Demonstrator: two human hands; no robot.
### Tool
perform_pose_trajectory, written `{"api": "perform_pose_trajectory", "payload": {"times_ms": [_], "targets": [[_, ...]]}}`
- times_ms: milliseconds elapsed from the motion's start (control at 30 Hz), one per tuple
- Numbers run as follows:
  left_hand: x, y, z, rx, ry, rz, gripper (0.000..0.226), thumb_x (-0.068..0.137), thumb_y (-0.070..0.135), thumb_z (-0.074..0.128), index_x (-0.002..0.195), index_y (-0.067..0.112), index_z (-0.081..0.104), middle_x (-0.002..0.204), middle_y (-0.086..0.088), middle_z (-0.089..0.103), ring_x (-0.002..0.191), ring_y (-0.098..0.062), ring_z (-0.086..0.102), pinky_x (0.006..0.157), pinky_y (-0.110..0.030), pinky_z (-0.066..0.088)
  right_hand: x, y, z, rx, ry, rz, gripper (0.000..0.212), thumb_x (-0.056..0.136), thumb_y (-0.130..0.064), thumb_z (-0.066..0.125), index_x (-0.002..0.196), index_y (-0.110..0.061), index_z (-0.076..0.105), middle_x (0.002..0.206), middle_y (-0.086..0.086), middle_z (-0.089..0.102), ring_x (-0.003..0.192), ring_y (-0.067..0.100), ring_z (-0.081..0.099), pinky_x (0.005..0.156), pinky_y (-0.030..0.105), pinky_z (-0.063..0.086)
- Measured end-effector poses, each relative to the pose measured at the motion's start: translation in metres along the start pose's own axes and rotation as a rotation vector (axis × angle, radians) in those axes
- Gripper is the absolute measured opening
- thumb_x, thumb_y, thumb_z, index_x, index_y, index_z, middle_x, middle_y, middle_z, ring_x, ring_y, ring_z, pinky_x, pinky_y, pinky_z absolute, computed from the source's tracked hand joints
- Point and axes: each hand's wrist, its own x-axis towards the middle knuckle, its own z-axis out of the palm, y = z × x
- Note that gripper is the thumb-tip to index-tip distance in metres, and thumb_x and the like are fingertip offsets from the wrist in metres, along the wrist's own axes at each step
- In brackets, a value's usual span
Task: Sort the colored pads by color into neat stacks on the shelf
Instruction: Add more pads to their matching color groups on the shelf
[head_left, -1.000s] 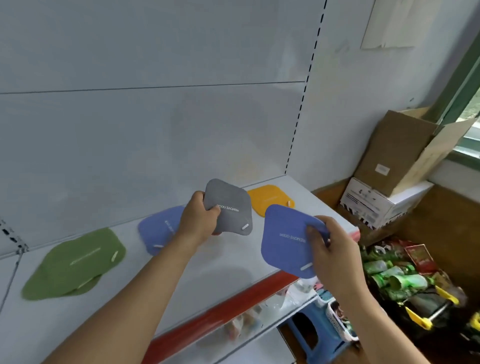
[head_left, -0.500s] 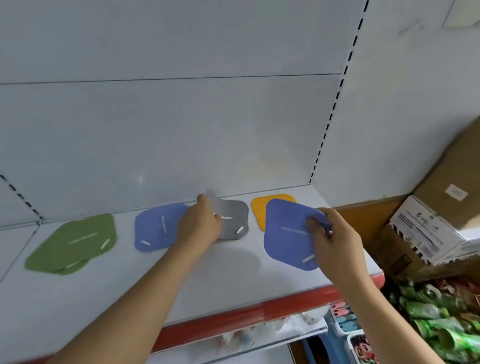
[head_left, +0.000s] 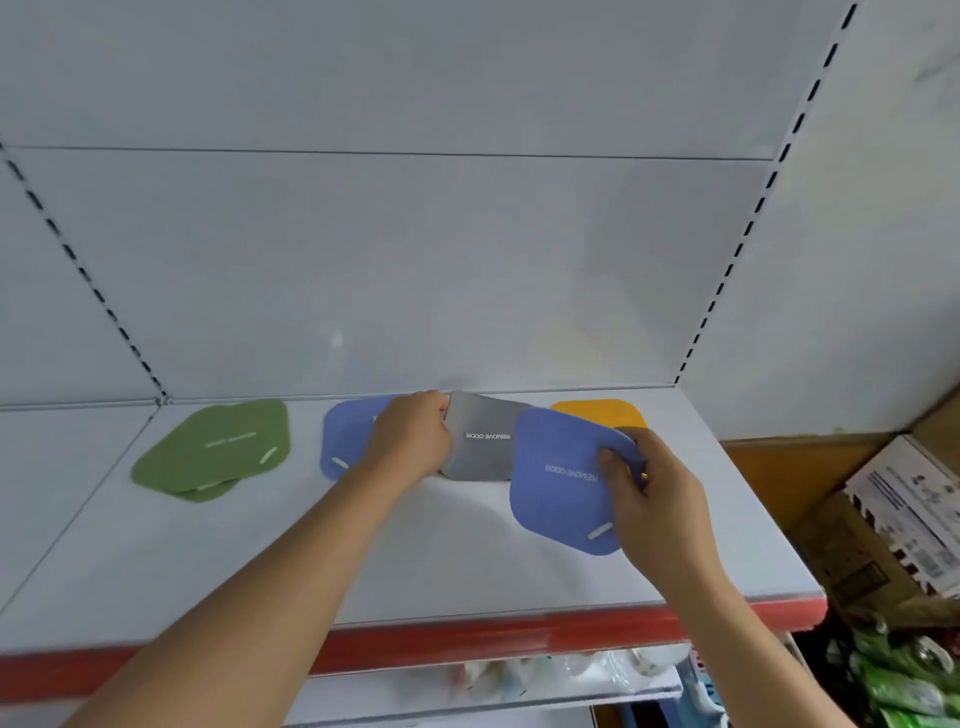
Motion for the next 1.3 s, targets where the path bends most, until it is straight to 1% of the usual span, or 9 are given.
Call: {"api": "perform_pose_trajectory", "payload": {"times_ms": [200,333,533,667,767,900,1000,1100,1300], "targets": [[-0.009,-0.023,-0.031,0.209,0.133,0.113,0.018,0.093,0.016,0.051,0.104,0.012,0.065,0.102,-0.011,0.071,0.097,-0.040,0.060,0.074,-0.043,0.050,0.006,-0.007,0.014,0.004,-0.014,-0.027,0.020,0.102,-0.019,0.055,0.107,-0.036,0.065,0.077,-0.012,0.067,0.067,0.006,0.060,0.056,0.031,0.046],[-0.023,-0.073,-0.051,0.213,0.186,0.088,0.026,0.097,0.028,0.055,0.114,0.014,0.067,0.108,-0.008,0.072,0.101,-0.037,0.062,0.082,-0.046,0.054,0.009,-0.025,0.050,0.039,-0.053,-0.069,0.018,0.102,-0.016,0.057,0.100,-0.033,0.064,0.080,-0.008,0.068,0.074,0.020,0.064,0.061,0.042,0.050],[-0.044,-0.140,-0.071,0.201,0.234,0.101,0.038,0.098,0.034,0.060,0.128,0.012,0.066,0.124,-0.006,0.069,0.113,-0.034,0.061,0.090,-0.046,0.054,0.022,-0.067,0.126,-0.015,-0.123,-0.102,0.008,0.104,-0.023,0.055,0.106,-0.028,0.060,0.088,-0.007,0.068,0.077,0.016,0.064,0.060,0.033,0.046],[-0.051,-0.173,-0.089,0.198,0.259,0.134,0.039,0.093,0.037,0.056,0.121,0.011,0.068,0.118,-0.005,0.068,0.110,-0.034,0.062,0.086,-0.044,0.054,0.033,-0.085,0.175,-0.016,-0.121,-0.036,0.006,0.102,-0.026,0.054,0.102,-0.024,0.059,0.085,-0.004,0.066,0.079,0.020,0.062,0.061,0.032,0.043],[-0.050,-0.189,-0.098,0.188,0.235,0.151,0.045,0.093,0.041,0.050,0.123,0.011,0.067,0.120,-0.004,0.067,0.114,-0.031,0.060,0.091,-0.045,0.054,0.040,-0.087,0.201,-0.068,-0.103,0.010,0.005,0.102,-0.023,0.053,0.101,-0.021,0.057,0.083,-0.005,0.062,0.076,0.019,0.058,0.059,0.027,0.039],[-0.050,-0.205,-0.101,0.179,0.205,0.168,0.053,0.094,0.047,0.040,0.125,0.013,0.066,0.122,-0.003,0.067,0.116,-0.030,0.061,0.094,-0.046,0.053,0.047,-0.076,0.219,-0.370,-0.123,-0.016,0.013,0.103,-0.029,0.048,0.109,-0.020,0.055,0.084,0.006,0.067,0.076,0.032,0.059,0.064,0.038,0.049],[-0.047,-0.207,-0.102,0.189,0.196,0.181,0.055,0.094,0.048,0.038,0.125,0.013,0.066,0.122,-0.002,0.067,0.116,-0.030,0.061,0.094,-0.045,0.053,0.050,-0.069,0.225,-0.560,-0.154,-0.080,0.030,0.102,-0.031,0.050,0.126,-0.016,0.058,0.106,0.009,0.072,0.096,0.035,0.059,0.075,0.039,0.048],[-0.044,-0.202,-0.103,0.190,0.194,0.170,0.059,0.093,0.050,0.036,0.128,0.014,0.066,0.125,-0.002,0.066,0.119,-0.029,0.060,0.097,-0.046,0.052,0.052,-0.069,0.224,-0.666,-0.116,-0.168,0.049,0.099,-0.033,0.058,0.143,-0.014,0.053,0.129,0.008,0.065,0.123,0.035,0.051,0.098,0.044,0.049],[-0.051,-0.195,-0.105,0.236,0.211,0.127,0.063,0.087,0.052,0.042,0.131,0.015,0.066,0.130,-0.005,0.065,0.124,-0.032,0.058,0.101,-0.047,0.049,0.043,-0.087,0.226,-0.654,-0.054,-0.461,0.049,0.094,-0.027,0.066,0.138,-0.005,0.058,0.134,0.014,0.062,0.132,0.038,0.049,0.103,0.052,0.049]]}}
